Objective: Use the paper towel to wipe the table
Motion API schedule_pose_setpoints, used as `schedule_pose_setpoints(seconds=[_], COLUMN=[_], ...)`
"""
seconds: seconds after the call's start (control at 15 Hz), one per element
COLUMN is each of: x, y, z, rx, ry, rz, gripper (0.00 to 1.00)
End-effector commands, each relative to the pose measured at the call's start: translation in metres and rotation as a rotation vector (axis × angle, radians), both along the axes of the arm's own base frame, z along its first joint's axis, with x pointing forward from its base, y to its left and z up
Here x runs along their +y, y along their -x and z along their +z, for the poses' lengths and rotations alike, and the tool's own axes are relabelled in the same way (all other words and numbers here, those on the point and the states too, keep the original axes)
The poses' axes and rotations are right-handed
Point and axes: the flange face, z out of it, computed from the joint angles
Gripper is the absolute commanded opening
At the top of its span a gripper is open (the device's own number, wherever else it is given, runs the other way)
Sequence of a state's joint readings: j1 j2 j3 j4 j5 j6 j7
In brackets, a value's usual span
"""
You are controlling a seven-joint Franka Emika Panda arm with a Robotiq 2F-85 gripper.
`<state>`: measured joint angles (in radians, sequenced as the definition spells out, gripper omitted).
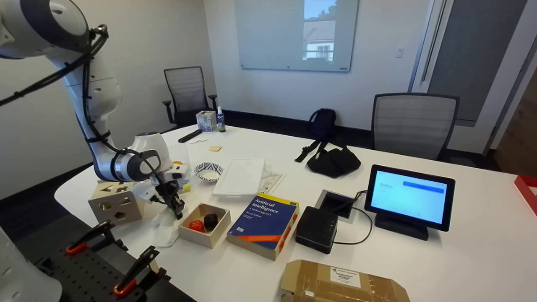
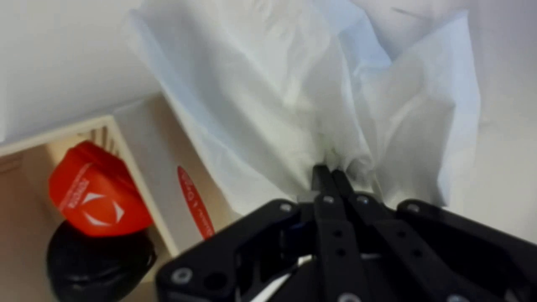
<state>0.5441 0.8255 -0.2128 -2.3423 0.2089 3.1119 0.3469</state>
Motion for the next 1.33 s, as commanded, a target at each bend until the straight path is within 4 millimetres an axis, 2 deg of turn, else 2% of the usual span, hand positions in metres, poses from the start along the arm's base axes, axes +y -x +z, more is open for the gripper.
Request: schedule_pose_setpoints(seconds=[0.0, 0.33, 0.8, 1.27], x=[0.006, 0.026, 0.031, 0.075], y=[0.004, 0.008, 0.016, 0.052], z=[0.003, 0.005, 0.031, 0.025], rx=[-0.042, -0.035, 0.105, 0.346], ry=[0.008, -0.087, -0.180, -0.333], rz=[-0.019, -0.003, 0.066, 0.244], gripper=[0.00, 0.00, 0.00, 0.00])
